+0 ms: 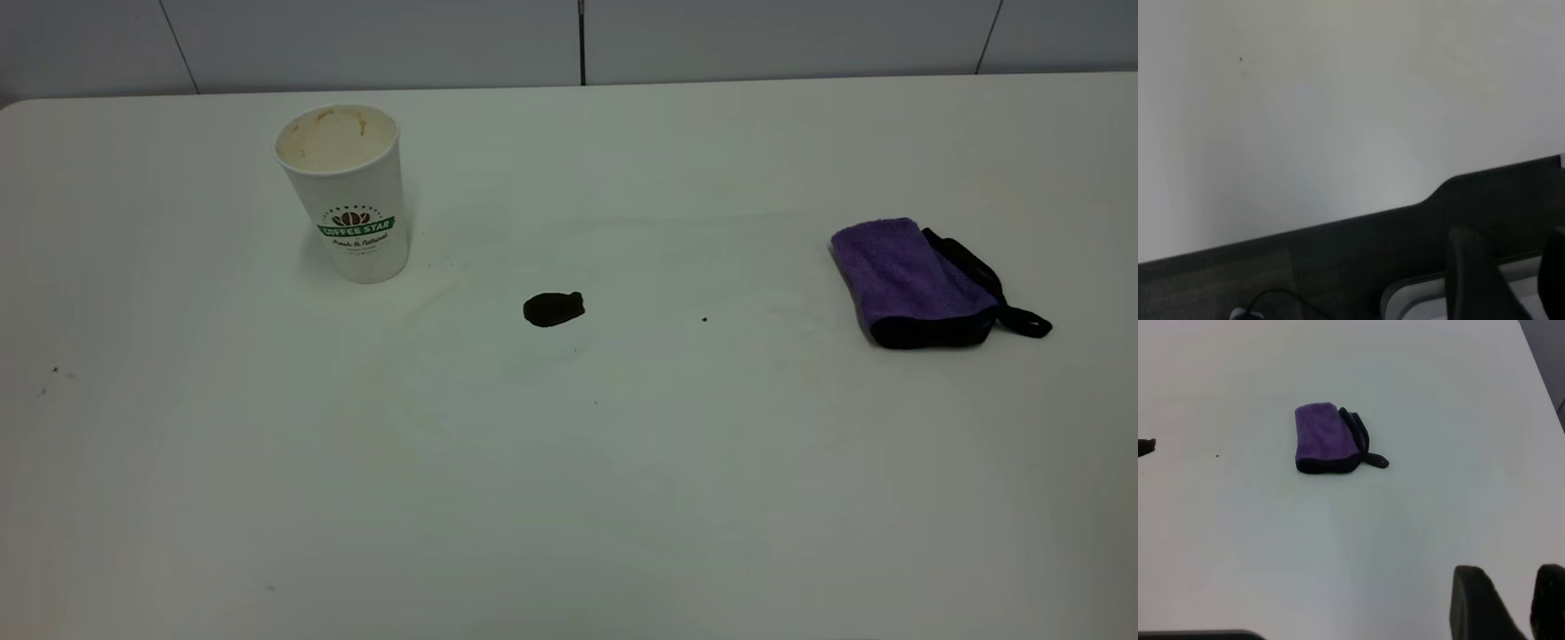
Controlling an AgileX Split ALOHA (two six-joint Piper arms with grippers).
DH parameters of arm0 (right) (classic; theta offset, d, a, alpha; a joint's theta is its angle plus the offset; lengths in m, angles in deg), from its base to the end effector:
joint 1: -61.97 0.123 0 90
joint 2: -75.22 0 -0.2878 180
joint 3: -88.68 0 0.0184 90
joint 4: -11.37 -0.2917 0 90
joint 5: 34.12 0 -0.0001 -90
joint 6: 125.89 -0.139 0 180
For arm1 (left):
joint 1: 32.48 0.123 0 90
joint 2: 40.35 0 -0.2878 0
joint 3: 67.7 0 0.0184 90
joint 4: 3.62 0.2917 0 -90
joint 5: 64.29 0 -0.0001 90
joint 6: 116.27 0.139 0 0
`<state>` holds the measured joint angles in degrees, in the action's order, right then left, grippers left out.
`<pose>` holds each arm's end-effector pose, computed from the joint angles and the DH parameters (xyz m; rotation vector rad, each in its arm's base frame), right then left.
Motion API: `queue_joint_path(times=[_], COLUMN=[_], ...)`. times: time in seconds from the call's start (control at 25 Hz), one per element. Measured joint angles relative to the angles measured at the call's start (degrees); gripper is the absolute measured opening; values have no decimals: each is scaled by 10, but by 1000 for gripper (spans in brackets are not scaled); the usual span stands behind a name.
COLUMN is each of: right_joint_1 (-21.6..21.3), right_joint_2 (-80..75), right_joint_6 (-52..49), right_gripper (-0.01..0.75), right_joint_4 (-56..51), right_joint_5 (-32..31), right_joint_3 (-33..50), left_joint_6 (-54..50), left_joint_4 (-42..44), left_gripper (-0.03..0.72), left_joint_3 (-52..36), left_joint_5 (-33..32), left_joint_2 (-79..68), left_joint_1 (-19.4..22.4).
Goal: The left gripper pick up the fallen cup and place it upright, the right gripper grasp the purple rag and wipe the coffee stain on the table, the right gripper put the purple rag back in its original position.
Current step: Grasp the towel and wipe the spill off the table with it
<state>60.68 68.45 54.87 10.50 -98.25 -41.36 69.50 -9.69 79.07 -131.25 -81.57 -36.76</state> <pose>0.0673 0.0004 0.2610 0.0086 2.1093 -0.0030 0.1446 -0.0244 0.3006 0.2068 2.4557 -0.1269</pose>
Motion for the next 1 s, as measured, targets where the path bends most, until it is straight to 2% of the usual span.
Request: queue_joint_path(times=[0.2, 0.32, 0.6, 1.0], right_joint_1=[0, 0, 0, 0], right_joint_2=[0, 0, 0, 0], right_joint_6=[0, 0, 0, 0], right_gripper=[239, 239, 239, 239], right_joint_4=[0, 0, 0, 0], right_joint_5=[0, 0, 0, 0], right_joint_3=[0, 0, 0, 0], left_joint_6=[-28, -37, -39, -70], left_joint_4=[17, 36, 61, 85], left_gripper=[286, 286, 285, 285], left_joint_3=[-107, -137, -146, -159], left_joint_5=[14, 25, 29, 28], left_joint_2=[91, 132, 232, 332], left_joint_1=[0, 11, 50, 52])
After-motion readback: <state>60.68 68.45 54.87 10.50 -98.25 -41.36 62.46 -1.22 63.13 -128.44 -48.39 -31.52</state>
